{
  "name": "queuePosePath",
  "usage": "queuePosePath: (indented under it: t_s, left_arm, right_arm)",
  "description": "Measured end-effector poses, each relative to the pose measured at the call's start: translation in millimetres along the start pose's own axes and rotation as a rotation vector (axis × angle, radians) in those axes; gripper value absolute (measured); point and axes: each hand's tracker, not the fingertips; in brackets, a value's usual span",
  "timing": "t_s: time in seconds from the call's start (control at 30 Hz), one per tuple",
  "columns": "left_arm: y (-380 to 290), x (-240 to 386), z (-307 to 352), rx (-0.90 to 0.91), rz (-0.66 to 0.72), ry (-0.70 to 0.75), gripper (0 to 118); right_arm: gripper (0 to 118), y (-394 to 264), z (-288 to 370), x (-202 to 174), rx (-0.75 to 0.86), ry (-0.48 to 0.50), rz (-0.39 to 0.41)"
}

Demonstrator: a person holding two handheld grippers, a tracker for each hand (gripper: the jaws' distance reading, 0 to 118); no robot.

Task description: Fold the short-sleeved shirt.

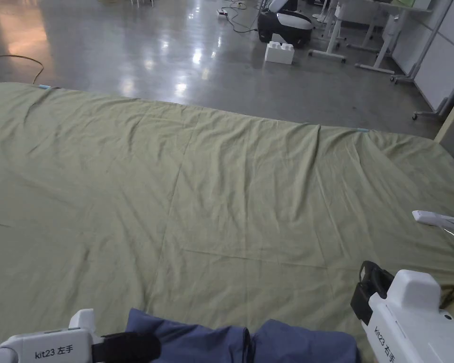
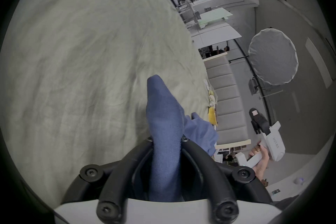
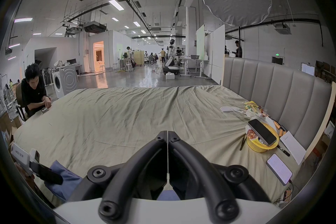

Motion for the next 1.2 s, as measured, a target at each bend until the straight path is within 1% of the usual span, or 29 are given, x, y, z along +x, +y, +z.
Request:
queuePosePath:
  t_s: [0.13, 0.2, 0.3, 0.37, 0.43, 0.5, 0.57, 0.7, 0.77, 0.9, 1.03, 1.2]
  left_arm:
    - [13.5, 22.2, 24.3, 0.029, -0.065, 0.004, 14]
    - [22.5, 34.3, 41.6, 0.047, -0.078, 0.028, 14]
    - [38.4, 53.5, 72.9, 0.063, -0.137, 0.126, 14]
    - [46.9, 67.9, 91.0, 0.069, -0.163, 0.216, 14]
    - [50.6, 84.8, 103.3, 0.077, -0.215, 0.314, 14]
    - [49.7, 103.3, 101.4, 0.059, -0.268, 0.403, 14]
    - [43.4, 126.6, 96.6, 0.053, -0.344, 0.482, 14]
    - [31.2, 161.1, 78.4, 0.043, -0.351, 0.482, 14]
    - [23.2, 180.3, 65.6, 0.028, -0.387, 0.498, 14]
    - [13.3, 207.6, 40.9, 0.002, -0.393, 0.470, 14]
    - [4.2, 222.4, 5.8, -0.044, -0.443, 0.480, 14]
    - [-26.1, 231.5, -53.5, -0.104, -0.469, 0.512, 15]
  right_arm:
    - [1, 0.3, -0.3, 2.2, 0.000, 0.000, 0.000]
    - [1, 0.7, -0.4, 3.0, 0.001, 0.000, 0.000]
    - [1, 0.9, -1.1, 3.8, 0.003, 0.004, -0.003]
    - [1, 0.6, -2.1, 3.9, 0.004, 0.009, -0.004]
    - [1, 0.0, -3.3, 3.2, 0.006, 0.013, -0.007]
    - [1, -0.8, -5.0, 1.6, 0.006, 0.020, -0.009]
    - [1, -2.1, -6.8, 0.0, 0.003, 0.028, -0.017]
    - [1, -4.6, -8.2, -2.5, -0.001, 0.041, -0.030]
    - [1, -6.4, -8.5, -3.0, -0.002, 0.044, -0.032]
    - [1, -8.8, -8.2, -0.5, -0.008, 0.046, -0.035]
    - [1, -11.9, -6.6, 5.1, -0.011, 0.038, -0.043]
    - [1, -15.6, -3.4, 13.1, -0.017, 0.023, -0.053]
